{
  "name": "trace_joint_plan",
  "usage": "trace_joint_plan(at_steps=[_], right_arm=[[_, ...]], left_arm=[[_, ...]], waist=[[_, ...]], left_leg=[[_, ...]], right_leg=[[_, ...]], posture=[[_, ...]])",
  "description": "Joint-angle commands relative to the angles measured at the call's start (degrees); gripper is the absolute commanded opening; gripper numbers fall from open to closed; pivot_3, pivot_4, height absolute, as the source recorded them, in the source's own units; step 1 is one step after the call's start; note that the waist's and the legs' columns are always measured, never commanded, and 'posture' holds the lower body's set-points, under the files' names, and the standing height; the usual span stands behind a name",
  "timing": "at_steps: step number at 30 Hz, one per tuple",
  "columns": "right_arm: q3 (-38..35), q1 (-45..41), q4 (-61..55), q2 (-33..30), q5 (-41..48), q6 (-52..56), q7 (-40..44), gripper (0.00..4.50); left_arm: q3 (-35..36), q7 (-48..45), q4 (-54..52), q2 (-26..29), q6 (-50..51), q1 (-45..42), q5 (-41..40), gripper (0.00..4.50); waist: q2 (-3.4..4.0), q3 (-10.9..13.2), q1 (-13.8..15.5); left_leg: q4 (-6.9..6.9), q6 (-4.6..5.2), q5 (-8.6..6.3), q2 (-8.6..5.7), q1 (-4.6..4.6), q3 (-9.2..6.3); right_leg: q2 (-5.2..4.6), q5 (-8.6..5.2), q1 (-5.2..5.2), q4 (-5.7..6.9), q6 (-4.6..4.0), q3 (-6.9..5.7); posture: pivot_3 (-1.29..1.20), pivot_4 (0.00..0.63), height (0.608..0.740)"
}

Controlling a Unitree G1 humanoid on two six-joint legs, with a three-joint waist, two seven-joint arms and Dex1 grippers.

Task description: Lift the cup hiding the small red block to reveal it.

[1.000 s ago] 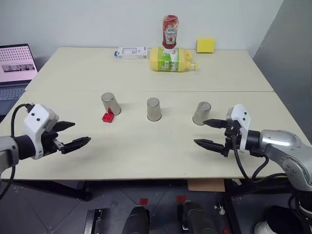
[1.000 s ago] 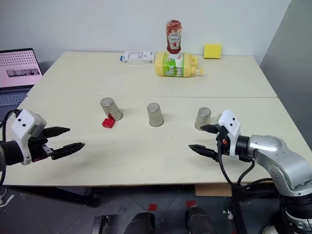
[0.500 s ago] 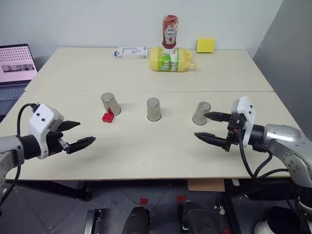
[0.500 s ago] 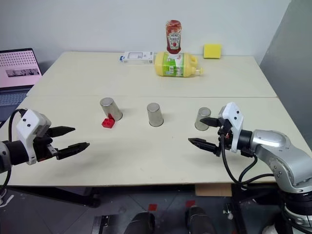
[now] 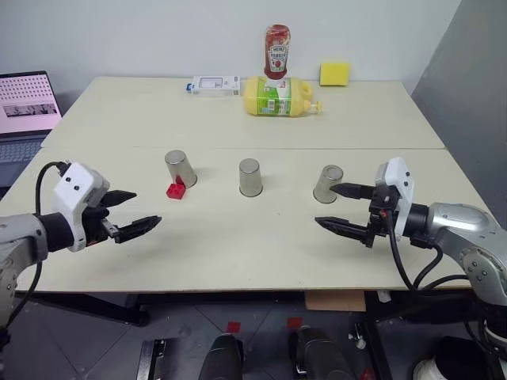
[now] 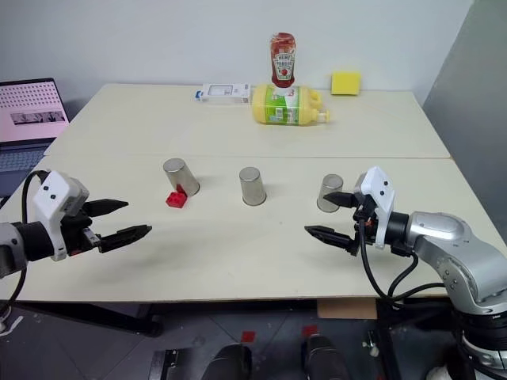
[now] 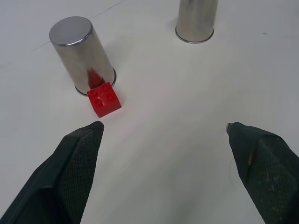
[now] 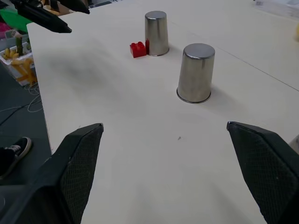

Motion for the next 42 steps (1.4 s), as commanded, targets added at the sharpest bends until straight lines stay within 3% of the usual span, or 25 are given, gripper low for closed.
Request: trace_joint_plan(at_steps=[1,11,21,42], right_arm=[[-0.91,-0.45,-1.81,0.38,-0.07,-1.69,-0.48,4.5],[-2.91,1.95,-3.65,-0.26,0.91,-0.98,-1.57,4.5],[-1.81,0.27,-3.47,-0.61,1.59,0.33,-0.79,4.5],[-0.52,-0.88,-3.46,-0.54,1.98,0.77,-0.34,4.5]], left_arm=[[0.19,-0.15,-0.16,0.38,-0.51,-2.51,-0.89,4.48],[-3.22,-0.83,3.03,0.34,-1.96,-7.21,0.29,4.48],[-1.5,0.2,2.26,0.06,-2.62,-3.67,0.43,4.48],[0.12,1.24,2.65,-0.02,0.26,-6.19,-2.6,4.48]], waist=[[0.0,0.0,-0.01],[0.0,0.0,0.01],[0.0,0.0,-0.01],[0.0,0.0,-0.01]], left_leg=[[0.0,0.0,0.0,0.0,0.0,0.0],[0.0,0.0,0.0,-0.01,0.0,0.0],[0.0,0.0,0.0,0.0,0.02,-0.01],[0.0,0.0,0.0,-0.01,0.01,-0.01]], right_leg=[[0.0,0.0,-0.01,0.0,0.0,0.0],[0.01,0.01,0.0,0.0,0.01,0.0],[0.01,0.01,0.01,0.01,0.01,0.0],[0.01,0.01,0.01,0.01,0.01,0.0]], posture=[[0.0,0.15,0.74],[0.0,0.15,0.74],[0.0,0.15,0.74],[0.0,0.15,0.74]])
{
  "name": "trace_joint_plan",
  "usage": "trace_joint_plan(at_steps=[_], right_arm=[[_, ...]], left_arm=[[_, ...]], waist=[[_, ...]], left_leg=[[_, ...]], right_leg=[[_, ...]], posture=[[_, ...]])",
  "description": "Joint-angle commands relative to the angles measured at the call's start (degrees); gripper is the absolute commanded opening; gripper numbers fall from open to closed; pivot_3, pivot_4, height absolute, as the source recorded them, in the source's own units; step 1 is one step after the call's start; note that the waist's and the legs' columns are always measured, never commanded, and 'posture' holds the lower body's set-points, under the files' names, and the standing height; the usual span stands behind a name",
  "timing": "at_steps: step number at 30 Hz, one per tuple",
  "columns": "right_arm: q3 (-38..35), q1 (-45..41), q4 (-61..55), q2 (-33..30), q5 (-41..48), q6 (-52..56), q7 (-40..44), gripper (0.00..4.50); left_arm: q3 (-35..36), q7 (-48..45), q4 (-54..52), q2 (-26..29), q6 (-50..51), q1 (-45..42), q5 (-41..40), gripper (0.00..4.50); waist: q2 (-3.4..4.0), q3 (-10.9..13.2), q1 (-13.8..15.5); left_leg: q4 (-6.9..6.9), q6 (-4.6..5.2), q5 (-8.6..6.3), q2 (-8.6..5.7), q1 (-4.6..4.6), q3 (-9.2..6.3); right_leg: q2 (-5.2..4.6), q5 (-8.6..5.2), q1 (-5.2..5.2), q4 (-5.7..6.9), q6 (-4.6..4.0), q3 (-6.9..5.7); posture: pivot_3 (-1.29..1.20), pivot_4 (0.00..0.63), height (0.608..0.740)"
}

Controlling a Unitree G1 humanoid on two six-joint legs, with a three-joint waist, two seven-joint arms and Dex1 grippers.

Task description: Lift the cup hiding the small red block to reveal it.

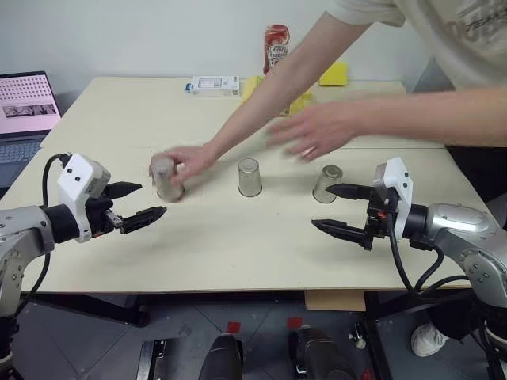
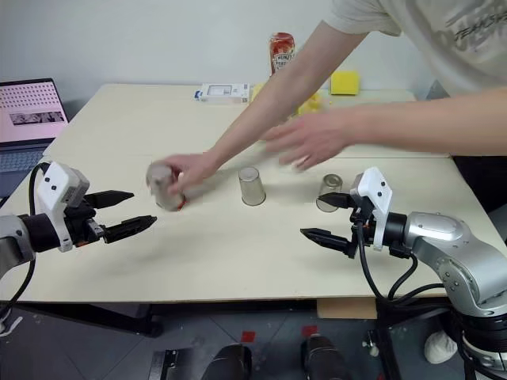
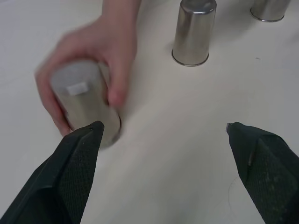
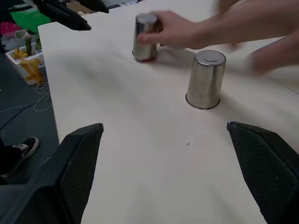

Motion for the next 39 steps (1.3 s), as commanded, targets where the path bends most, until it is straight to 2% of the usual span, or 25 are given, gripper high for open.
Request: trace_joint_plan(at_steps=[1,16,25,29,34,39], right_arm=[[-0.79,0.19,-2.03,-0.43,0.62,-0.11,-0.22,4.5],[-0.7,0.44,-2.08,-0.56,0.78,0.25,0.12,4.5],[-2.02,-0.63,-2.19,1.55,3.06,3.09,-4.31,4.5],[-0.22,-3.36,-1.31,4.53,3.61,5.33,-7.64,4.5],[7.52,-10.65,3.59,11.91,-2.55,3.56,-12.08,4.5],[11.81,-18.05,11.0,18.57,-8.06,2.53,-15.89,4.5]], left_arm=[[1.5,1.43,-0.08,0.34,0.56,-1.72,-0.4,4.48],[1.22,1.21,-0.52,0.19,0.42,-1.92,-0.84,4.48],[-2.9,0.13,-1.42,0.03,0.31,-5.68,-1.13,4.48],[-2.96,-1.79,-1.19,0.73,0.14,-5.87,-1.63,4.48],[-3.42,-3.9,1.33,2.53,-1.94,-5.3,0.95,4.48],[-3.44,-5.07,1.32,3.65,-1.92,-4.49,1.31,4.48]], waist=[[0.0,0.0,0.0],[0.0,0.0,0.0],[0.0,0.0,0.0],[0.0,0.0,-0.16],[0.0,0.0,-0.61],[0.01,0.01,-0.66]], left_leg=[[0.0,0.0,0.0,0.0,0.0,0.0],[0.0,0.0,0.0,0.0,-0.01,0.0],[0.01,0.0,0.0,-0.01,-0.01,0.0],[0.0,0.0,0.0,0.0,0.0,0.0],[0.0,0.0,0.0,0.02,0.04,-0.02],[-0.01,0.0,0.0,0.02,-0.04,-0.01]], right_leg=[[0.0,0.0,0.0,0.0,0.0,0.0],[0.0,0.0,0.0,0.0,0.0,0.0],[0.0,0.01,0.0,0.0,0.01,0.01],[0.01,0.01,-0.01,0.01,0.01,0.01],[0.04,0.01,0.0,0.05,0.0,0.01],[0.05,0.0,-0.06,0.01,0.0,0.01]], posture=[[0.0,0.15,0.74],[0.0,0.15,0.74],[0.0,0.15,0.74],[0.0,0.15,0.74],[0.0,0.15,0.74],[0.0,0.15,0.74]])
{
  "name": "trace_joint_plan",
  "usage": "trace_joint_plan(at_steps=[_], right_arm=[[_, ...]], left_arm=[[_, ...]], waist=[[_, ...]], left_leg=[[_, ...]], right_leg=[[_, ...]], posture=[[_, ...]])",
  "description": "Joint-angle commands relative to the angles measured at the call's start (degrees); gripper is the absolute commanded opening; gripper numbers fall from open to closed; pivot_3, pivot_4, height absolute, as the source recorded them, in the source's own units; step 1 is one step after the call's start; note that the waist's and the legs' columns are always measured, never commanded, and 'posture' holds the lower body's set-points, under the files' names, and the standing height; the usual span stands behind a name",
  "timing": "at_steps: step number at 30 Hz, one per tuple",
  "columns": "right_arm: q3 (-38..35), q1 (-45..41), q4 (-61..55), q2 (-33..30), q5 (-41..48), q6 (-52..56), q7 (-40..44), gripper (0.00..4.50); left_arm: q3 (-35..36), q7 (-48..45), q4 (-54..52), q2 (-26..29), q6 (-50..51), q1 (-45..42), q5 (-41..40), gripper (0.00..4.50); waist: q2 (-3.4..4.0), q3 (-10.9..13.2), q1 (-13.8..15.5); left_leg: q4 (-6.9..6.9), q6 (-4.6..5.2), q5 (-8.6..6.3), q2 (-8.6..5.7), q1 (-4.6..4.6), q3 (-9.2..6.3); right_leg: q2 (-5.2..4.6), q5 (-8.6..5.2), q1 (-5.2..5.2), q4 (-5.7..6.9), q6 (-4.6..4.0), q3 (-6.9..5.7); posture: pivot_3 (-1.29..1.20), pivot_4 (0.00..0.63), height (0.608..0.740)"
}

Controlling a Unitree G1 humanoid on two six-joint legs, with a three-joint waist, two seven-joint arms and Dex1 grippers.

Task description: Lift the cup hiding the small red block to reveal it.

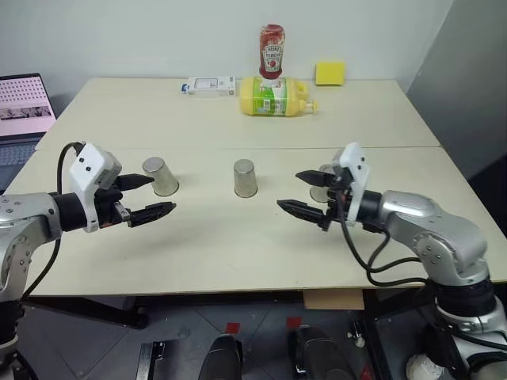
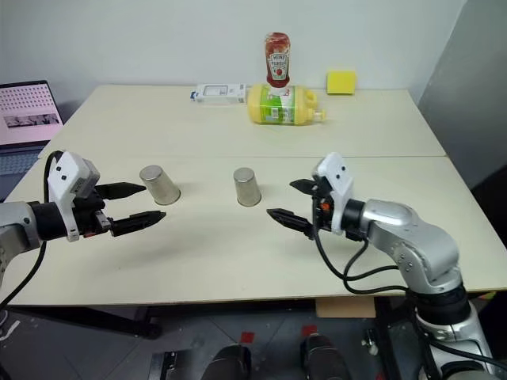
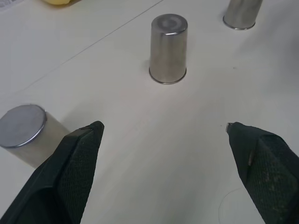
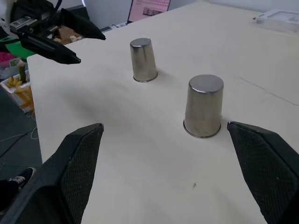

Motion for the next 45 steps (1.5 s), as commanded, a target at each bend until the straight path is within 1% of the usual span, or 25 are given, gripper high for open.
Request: trace_joint_plan(at_steps=[1,3,7,13,17,19,23,30,35,39,43,45], right_arm=[[2.48,-6.98,6.03,4.9,-4.88,-2.16,-3.77,4.5],[3.49,-9.0,9.0,6.96,-6.86,-2.91,-4.17,4.5],[7.78,-14.6,20.85,12.4,-13.17,-8.46,-3.94,4.5],[7.97,-22.08,38.61,18.82,-20.24,-16.82,-5.33,4.5],[7.4,-26.44,49.79,21.87,-23.46,-21.9,-5.55,4.5],[6.86,-27.47,52.63,22.7,-24.39,-23.55,-5.23,4.5],[4.55,-30.94,61.02,25.81,-24.57,-26.14,-4.71,4.5],[2.96,-34.7,72.48,28.6,-26.59,-30.4,-3.82,4.5],[2.34,-36.04,78.58,29.97,-28.68,-33.22,-3.89,4.5],[1.88,-36.37,80.88,30.61,-29.97,-34.95,-3.94,4.5],[1.09,-36.09,81.36,31.09,-30.0,-35.46,-4.11,3.83],[0.96,-35.63,81.09,31.37,-30.07,-35.41,-3.83,3.19]], left_arm=[[1.49,-1.18,-1.3,1.94,-0.7,0.59,0.13,4.48],[1.68,-1.22,-1.38,2.2,-0.79,0.91,0.29,4.48],[1.63,-1.57,-1.17,2.6,-0.88,0.96,0.52,4.48],[0.93,-1.66,-0.76,2.81,-0.73,0.01,0.81,4.48],[0.65,-1.67,-0.95,2.65,-0.7,-0.01,0.96,4.48],[0.63,-1.67,-1.12,2.6,-0.63,0.03,0.93,4.48],[0.11,-1.28,-1.3,2.28,-0.51,-0.47,0.93,4.48],[-0.24,-0.92,-1.41,2.07,-0.38,-0.88,0.89,4.48],[-0.6,-0.77,-1.44,2.01,-0.27,-1.32,0.94,4.48],[-0.81,-0.7,-1.23,1.98,-0.32,-1.59,1.02,4.48],[-0.75,-0.68,-1.28,1.97,-0.29,-1.59,0.97,4.5],[-0.8,-0.69,-1.22,1.94,-0.32,-1.59,0.99,4.5]], waist=[[0.0,0.0,-0.04],[0.01,0.0,-0.17],[0.01,0.0,-0.24],[0.01,0.01,-0.24],[0.01,0.01,-0.43],[0.01,0.01,-0.43],[0.02,0.01,-0.6],[0.03,0.02,-0.69],[0.03,0.02,-0.71],[0.04,0.02,-0.72],[0.04,0.02,-0.73],[0.04,0.02,-0.74]], left_leg=[[0.01,0.0,0.0,-0.01,-0.03,0.0],[0.0,0.0,0.0,-0.01,-0.05,0.03],[-0.03,0.0,0.0,0.0,-0.06,-0.02],[-0.02,0.0,0.0,-0.01,-0.1,-0.02],[-0.04,0.0,0.0,-0.01,-0.09,-0.01],[-0.06,0.0,0.0,0.0,-0.09,-0.02],[-0.06,0.0,0.0,0.0,-0.12,0.0],[-0.07,0.0,0.0,0.0,-0.11,-0.03],[-0.08,0.0,0.0,0.0,-0.11,-0.03],[-0.08,0.0,0.0,0.0,-0.12,-0.03],[-0.08,0.0,0.0,0.0,-0.11,-0.05],[-0.08,0.0,0.0,0.0,-0.11,-0.05]], right_leg=[[-0.01,0.0,-0.01,0.0,0.0,0.0],[-0.01,0.01,-0.06,0.0,0.0,0.04],[-0.01,-0.01,-0.07,0.01,-0.02,-0.03],[-0.02,0.01,-0.1,0.02,-0.03,-0.03],[-0.02,0.02,-0.11,0.02,-0.05,-0.03],[-0.02,0.14,-0.12,0.03,-0.27,-0.04],[-0.02,0.16,-0.14,0.01,-0.29,-0.02],[-0.02,0.16,-0.15,0.03,-0.3,-0.04],[-0.02,0.17,-0.15,0.03,-0.3,-0.04],[-0.02,0.17,-0.15,0.03,-0.3,-0.04],[-0.01,0.17,-0.15,0.04,-0.3,-0.05],[-0.01,0.17,-0.15,0.04,-0.31,-0.04]], posture=[[0.0,0.15,0.74],[0.0,0.15,0.74],[0.0,0.15,0.74],[0.0,0.15,0.74],[0.0,0.15,0.74],[0.0,0.15,0.74],[0.0,0.15,0.74],[0.0,0.15,0.74],[0.0,0.15,0.74],[0.0,0.15,0.74],[0.0,0.15,0.74],[0.0,0.15,0.74]])
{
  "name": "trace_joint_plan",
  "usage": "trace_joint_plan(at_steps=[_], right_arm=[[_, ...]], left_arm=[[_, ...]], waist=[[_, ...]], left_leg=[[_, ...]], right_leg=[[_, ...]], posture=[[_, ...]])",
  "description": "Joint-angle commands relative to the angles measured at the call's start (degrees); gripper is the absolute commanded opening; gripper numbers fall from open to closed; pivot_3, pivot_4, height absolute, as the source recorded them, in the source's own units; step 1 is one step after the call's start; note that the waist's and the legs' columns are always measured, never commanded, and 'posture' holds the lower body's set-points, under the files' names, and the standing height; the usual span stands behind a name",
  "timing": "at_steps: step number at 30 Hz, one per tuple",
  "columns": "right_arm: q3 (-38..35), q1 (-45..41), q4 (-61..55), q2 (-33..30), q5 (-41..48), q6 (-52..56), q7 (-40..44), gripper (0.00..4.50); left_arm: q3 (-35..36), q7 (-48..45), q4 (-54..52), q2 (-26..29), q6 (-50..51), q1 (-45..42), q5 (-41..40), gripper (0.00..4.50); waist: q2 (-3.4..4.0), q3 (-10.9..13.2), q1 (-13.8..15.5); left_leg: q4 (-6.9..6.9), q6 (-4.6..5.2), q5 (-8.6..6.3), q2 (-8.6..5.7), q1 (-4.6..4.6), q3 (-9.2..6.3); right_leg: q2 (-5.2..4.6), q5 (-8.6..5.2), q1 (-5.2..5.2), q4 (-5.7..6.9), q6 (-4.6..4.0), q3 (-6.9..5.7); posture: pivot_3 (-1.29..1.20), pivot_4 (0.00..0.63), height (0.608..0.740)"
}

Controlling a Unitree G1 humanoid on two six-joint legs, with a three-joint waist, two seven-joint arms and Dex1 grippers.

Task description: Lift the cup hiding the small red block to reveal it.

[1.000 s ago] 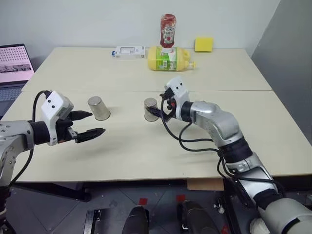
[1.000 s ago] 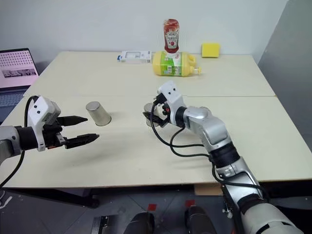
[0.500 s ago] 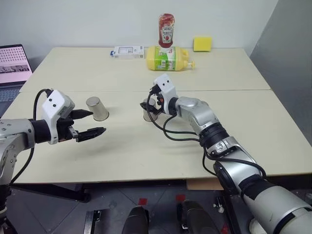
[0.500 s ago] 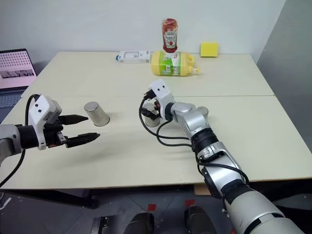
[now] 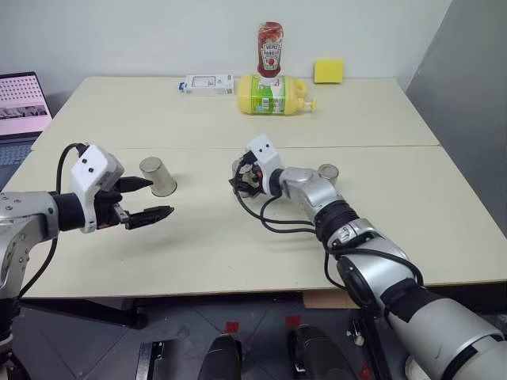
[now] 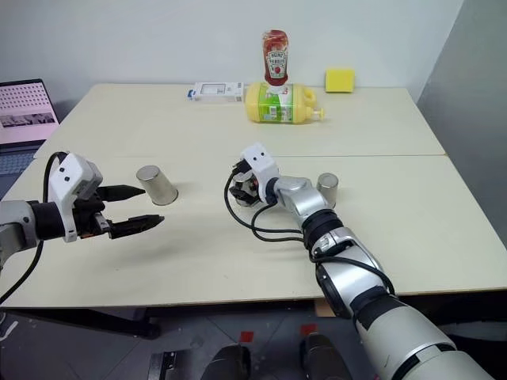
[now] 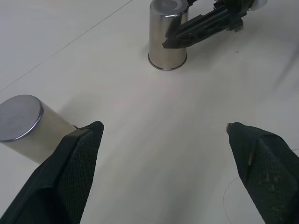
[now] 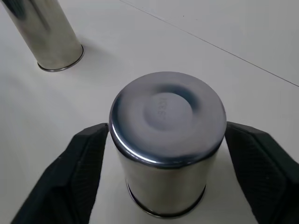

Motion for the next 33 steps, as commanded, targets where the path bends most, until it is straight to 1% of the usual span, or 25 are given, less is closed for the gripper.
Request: trace_joint_plan(at_steps=[1,2,3,6,8,11,13,17,19,21,23,28,29,33], right_arm=[[-1.27,-0.7,-1.5,0.83,-0.42,-0.97,0.6,2.97],[-1.39,-0.57,-1.7,0.97,-0.33,-0.82,0.75,2.69],[-1.58,-0.51,-1.93,1.09,-0.19,-0.67,0.87,2.61],[-2.8,-0.52,-5.17,1.2,1.0,0.07,1.2,2.6],[-3.56,-0.03,-9.41,0.83,1.95,1.82,1.48,2.6],[-4.08,3.76,-23.84,-1.52,3.66,8.95,2.22,2.6],[-3.5,7.92,-33.42,-4.03,3.86,13.82,2.59,2.6],[-1.8,14.42,-44.77,-8.6,2.95,21.15,2.58,2.6],[-0.84,17.15,-46.99,-10.75,2.32,23.51,2.84,2.6],[-0.46,18.2,-47.17,-11.43,2.04,24.06,2.36,2.6],[-0.2,18.58,-46.41,-11.51,1.89,23.88,1.81,2.6],[0.2,18.99,-43.74,-11.14,0.64,22.4,0.58,2.6],[-0.14,19.03,-43.53,-10.91,0.67,22.2,0.25,2.95],[-1.85,18.3,-42.74,-10.42,1.39,20.9,-0.6,3.85]], left_arm=[[0.49,0.33,-0.96,0.31,-0.55,-1.06,0.11,4.5],[0.38,0.32,-0.88,0.28,-0.61,-1.12,0.16,4.5],[0.27,0.34,-0.8,0.23,-0.65,-1.22,0.2,4.5],[-0.13,0.4,-0.85,0.02,-0.49,-1.73,0.1,4.5],[-0.13,0.45,-1.13,-0.05,-0.27,-1.81,-0.08,4.5],[0.22,0.41,-1.62,-0.06,0.17,-1.81,-0.56,4.5],[0.23,0.23,-1.94,-0.1,0.35,-1.94,-0.88,4.5],[-0.5,-0.09,-2.11,-0.27,0.45,-2.58,-1.06,4.5],[-1.46,-0.55,-1.67,-0.36,0.1,-3.2,-0.82,4.5],[-2.19,-0.71,-1.24,-0.54,-0.14,-3.88,-0.56,4.5],[-2.89,-0.79,-0.74,-0.68,-0.3,-4.68,-0.33,4.5],[-4.13,-1.04,0.01,-0.95,-0.56,-6.12,-0.01,4.5],[-4.24,-1.05,0.06,-1.02,-0.63,-6.17,0.04,4.5],[-4.43,-1.01,-0.06,-1.25,-0.78,-6.06,0.11,4.5]], waist=[[0.0,0.0,0.0],[0.0,0.0,0.0],[0.0,0.0,0.0],[0.01,0.01,0.0],[0.01,0.01,-0.03],[0.02,0.01,0.13],[0.02,0.01,0.35],[0.0,0.0,0.71],[0.01,0.0,0.49],[0.01,0.01,0.3],[0.02,0.01,0.06],[0.02,0.01,-0.32],[0.02,0.01,-0.3],[0.02,0.01,-0.2]], left_leg=[[0.0,0.0,0.0,0.0,0.0,0.0],[0.0,0.0,0.0,0.0,0.0,0.0],[0.0,0.0,0.0,0.0,0.0,0.0],[0.0,0.0,0.0,0.0,0.0,-0.01],[0.0,0.0,0.0,0.0,-0.01,-0.01],[0.01,0.0,0.0,0.0,-0.06,-0.08],[0.02,0.0,0.0,-0.02,-0.11,-0.14],[0.02,-0.01,0.0,-0.08,-0.12,-0.15],[0.03,0.0,0.0,-0.07,-0.09,-0.12],[0.03,0.0,0.0,-0.04,-0.06,-0.13],[0.03,0.0,0.0,-0.04,-0.04,-0.12],[0.02,0.0,0.0,0.0,-0.01,-0.09],[0.02,0.0,0.0,0.0,-0.02,-0.09],[0.02,0.0,0.0,-0.02,-0.07,-0.07]], right_leg=[[0.0,0.0,0.0,0.0,0.0,0.0],[0.0,0.0,0.0,0.0,0.0,0.0],[0.0,0.0,0.01,0.0,0.0,0.0],[0.0,0.0,0.0,0.0,0.0,-0.01],[0.0,0.0,0.0,0.0,0.0,-0.01],[0.0,0.0,-0.01,0.0,0.0,-0.05],[-0.02,0.0,-0.01,-0.02,0.0,-0.11],[-0.07,0.0,0.02,-0.04,0.01,-0.11],[-0.06,-0.01,0.01,-0.03,0.02,-0.1],[-0.02,-0.05,0.01,0.0,0.07,-0.09],[0.0,-0.13,0.0,0.04,0.22,-0.07],[0.04,-0.12,-0.01,0.06,0.21,-0.04],[0.04,-0.12,-0.01,0.06,0.21,-0.05],[0.02,-0.1,-0.01,-0.01,0.18,-0.03]], posture=[[0.0,0.15,0.74],[0.0,0.15,0.74],[0.0,0.15,0.74],[0.0,0.15,0.74],[0.0,0.15,0.74],[0.0,0.15,0.74],[0.0,0.15,0.74],[0.0,0.15,0.74],[0.0,0.15,0.74],[0.0,0.15,0.74],[0.0,0.15,0.74],[0.0,0.15,0.74],[0.0,0.15,0.74],[0.0,0.15,0.74]])
